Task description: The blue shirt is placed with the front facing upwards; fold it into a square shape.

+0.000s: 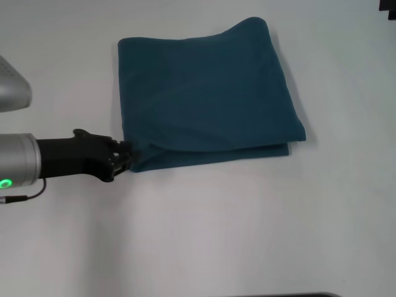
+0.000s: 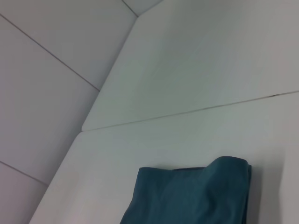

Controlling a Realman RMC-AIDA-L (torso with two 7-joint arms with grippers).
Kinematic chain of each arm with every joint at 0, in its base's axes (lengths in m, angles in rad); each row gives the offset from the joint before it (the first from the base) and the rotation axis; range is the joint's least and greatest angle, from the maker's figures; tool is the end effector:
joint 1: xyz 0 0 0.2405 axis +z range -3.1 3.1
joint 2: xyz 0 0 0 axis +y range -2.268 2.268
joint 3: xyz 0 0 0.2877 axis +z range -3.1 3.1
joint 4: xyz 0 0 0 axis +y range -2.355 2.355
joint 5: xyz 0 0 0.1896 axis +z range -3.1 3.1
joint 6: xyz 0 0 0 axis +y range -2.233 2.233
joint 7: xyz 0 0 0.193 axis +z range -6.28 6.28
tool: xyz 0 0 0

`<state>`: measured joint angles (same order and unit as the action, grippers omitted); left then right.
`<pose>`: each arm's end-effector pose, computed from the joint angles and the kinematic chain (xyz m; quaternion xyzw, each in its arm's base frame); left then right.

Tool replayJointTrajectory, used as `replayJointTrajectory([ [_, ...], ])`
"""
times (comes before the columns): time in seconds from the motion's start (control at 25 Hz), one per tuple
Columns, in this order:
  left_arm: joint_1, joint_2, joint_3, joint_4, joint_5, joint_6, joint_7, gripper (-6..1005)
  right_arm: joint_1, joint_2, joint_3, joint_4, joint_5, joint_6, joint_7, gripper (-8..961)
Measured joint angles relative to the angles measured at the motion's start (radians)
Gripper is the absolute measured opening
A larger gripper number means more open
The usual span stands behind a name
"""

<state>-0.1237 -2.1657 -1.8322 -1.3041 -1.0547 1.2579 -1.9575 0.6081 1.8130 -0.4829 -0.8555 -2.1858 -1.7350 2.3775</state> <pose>-0.2766 0.2866 -0.0880 -0.9302 -0.3113 -0.0750 0.1795 0.2807 0.3900 0.0973 -0.7937 0.5513 0.2131 0.1441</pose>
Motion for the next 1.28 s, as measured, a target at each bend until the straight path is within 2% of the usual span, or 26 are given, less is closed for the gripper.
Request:
replayJointTrajectory([
  [0.2, 0.013, -0.002, -0.073, -0.024, -0.057, 0.022, 0.003, 164, 0.005, 0.0, -0.001, 0.0, 0.0, 0.0, 0.0, 597],
  [0.32, -0.022, 0.001, -0.164, -0.007, -0.114, 0.114, -0.026, 272, 0.005, 0.0, -0.004, 0.0, 0.0, -0.003, -0.001, 597],
  [0.36, -0.022, 0.001, -0.164, -0.007, -0.114, 0.114, -0.026, 313, 0.005, 0.0, -0.005, 0.001, 0.0, -0.003, -0.001, 597],
  [0.4, -0.089, 0.003, -0.264, 0.049, -0.123, 0.212, -0.119, 354, 0.005, 0.0, -0.006, 0.002, 0.0, -0.004, -0.001, 597],
  [0.48, -0.144, 0.01, -0.339, 0.116, -0.122, 0.293, -0.193, 436, 0.002, 0.0, -0.007, 0.002, -0.001, -0.006, -0.001, 597],
  [0.52, -0.19, 0.019, -0.401, 0.187, -0.119, 0.353, -0.251, 481, 0.0, 0.001, -0.008, 0.001, -0.001, -0.009, -0.001, 597],
  [0.6, -0.274, 0.051, -0.481, 0.344, -0.112, 0.439, -0.339, 572, -0.002, 0.001, -0.008, -0.001, -0.001, -0.014, -0.002, 597],
  [0.68, -0.328, 0.079, -0.494, 0.474, -0.109, 0.462, -0.389, 662, -0.003, 0.002, -0.007, -0.001, -0.001, -0.019, -0.003, 598],
  [0.8, -0.377, 0.098, -0.492, 0.566, -0.109, 0.459, -0.428, 660, -0.003, 0.001, -0.007, -0.002, -0.001, -0.027, -0.003, 598],
  [1.04, -0.422, 0.096, -0.488, 0.612, -0.094, 0.378, -0.523, 657, 0.006, 0.002, -0.008, -0.003, -0.001, -0.038, -0.003, 598],
  [1.28, -0.481, 0.1, -0.486, 0.697, -0.021, 0.254, -0.568, 656, 0.009, 0.001, -0.009, -0.003, 0.0, -0.04, -0.003, 598],
])
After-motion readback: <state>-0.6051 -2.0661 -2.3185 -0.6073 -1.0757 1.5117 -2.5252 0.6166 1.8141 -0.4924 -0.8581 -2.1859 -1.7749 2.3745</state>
